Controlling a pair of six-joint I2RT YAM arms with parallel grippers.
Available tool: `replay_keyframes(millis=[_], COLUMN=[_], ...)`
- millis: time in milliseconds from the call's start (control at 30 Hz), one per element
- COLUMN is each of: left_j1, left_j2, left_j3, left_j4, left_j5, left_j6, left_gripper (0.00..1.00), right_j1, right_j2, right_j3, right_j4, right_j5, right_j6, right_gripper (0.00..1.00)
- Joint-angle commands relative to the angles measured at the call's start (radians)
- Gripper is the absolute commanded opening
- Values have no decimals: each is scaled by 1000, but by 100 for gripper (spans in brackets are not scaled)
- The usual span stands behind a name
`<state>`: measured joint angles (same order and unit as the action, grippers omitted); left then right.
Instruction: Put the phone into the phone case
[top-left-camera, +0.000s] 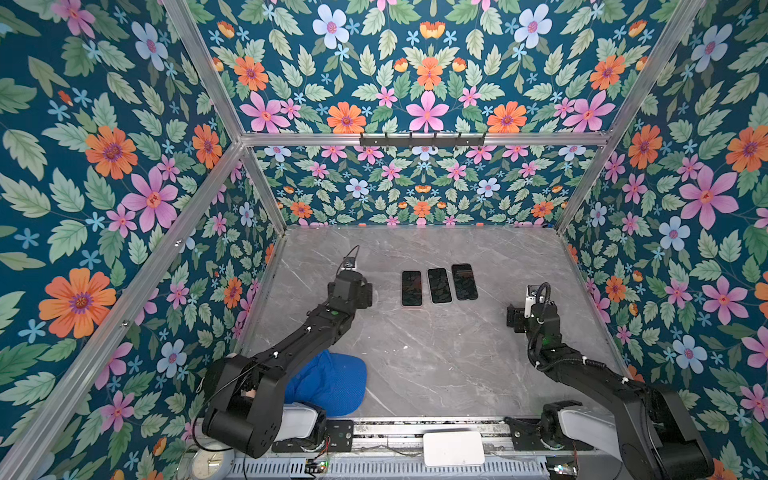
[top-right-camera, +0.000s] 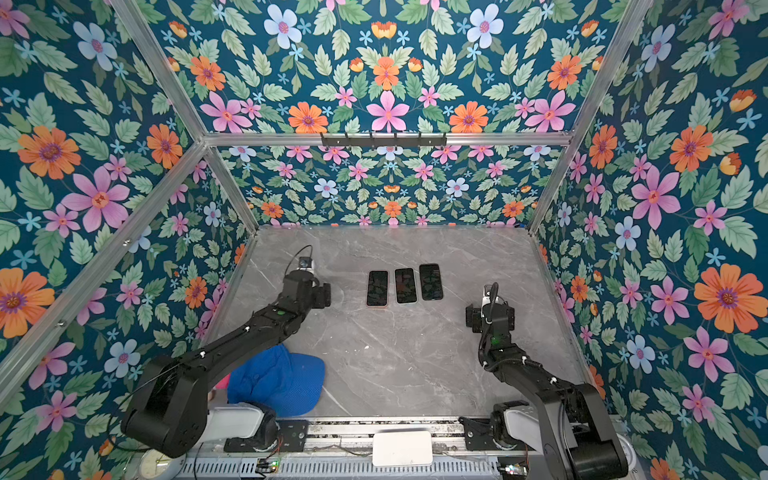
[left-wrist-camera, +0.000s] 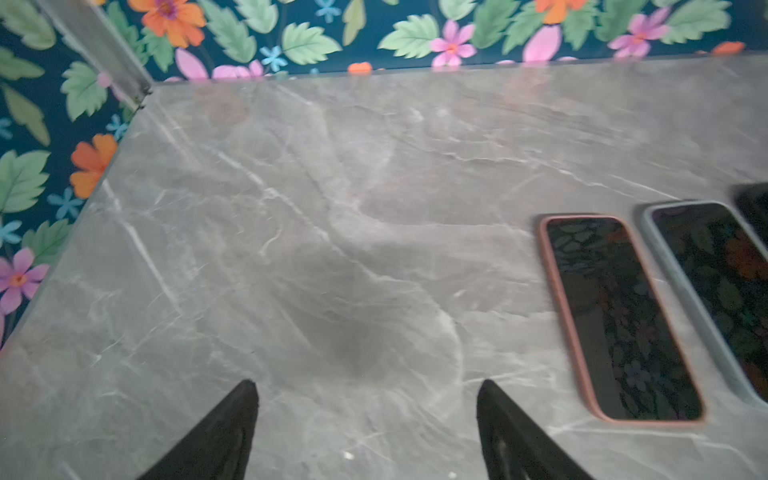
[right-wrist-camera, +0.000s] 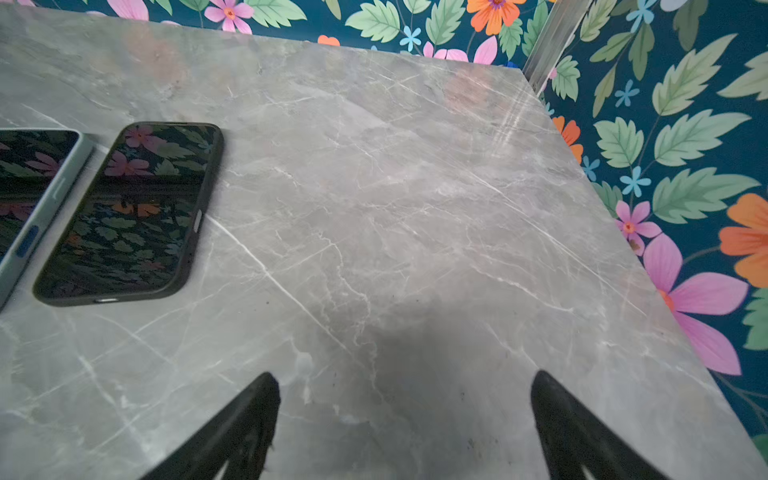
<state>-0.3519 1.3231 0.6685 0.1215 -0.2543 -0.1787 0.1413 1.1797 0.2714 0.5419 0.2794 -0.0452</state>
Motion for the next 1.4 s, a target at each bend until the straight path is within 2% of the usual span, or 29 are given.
replay_keyframes(millis=[0,133,167,267,367,433,467,533,600,733,833,967,1267,1367], left_j1=[63,161,184,253,337,362,369,372,372,375,376,376,375,375], left_j2=[-24,-80,-96,-139,-95,-35,-1,55,86,119,189,287,291,291], left_j3=[-73,-184,-220,-322,-356,-377,-384,-402,-398,-389,-391,-417,-381,-380], left_j4=[140,284,340,496,580,682,740,867,920,958,1032,1190,1124,1123], left_j5=[68,147,172,176,248,281,300,336,368,284,293,299,300,299], left_j6=[42,99,147,191,184,151,136,115,149,148,160,169,175,176], left_gripper=[84,84,84,87,87,88,99,100,100,100,100,100,100,100], right_j1=[-22,-29,-29,-32,-32,-32,-32,-32,-31,-34,-57,-95,-144,-188], right_j2=[42,73,72,68,63,46,28,7,-1,31,84,135,266,261], right_j3=[2,43,44,41,32,10,2,-11,-17,-18,-23,-20,10,46], right_j4=[182,132,132,133,143,170,161,162,162,223,317,351,408,326], right_j5=[-37,-76,-80,-90,-105,-109,-119,-132,-129,-129,-184,-216,-254,-346], right_j6=[-40,-44,-45,-45,-48,-38,-27,-24,-24,-33,2,36,75,97], right_gripper=[92,88,88,88,87,87,87,87,88,88,88,88,90,95])
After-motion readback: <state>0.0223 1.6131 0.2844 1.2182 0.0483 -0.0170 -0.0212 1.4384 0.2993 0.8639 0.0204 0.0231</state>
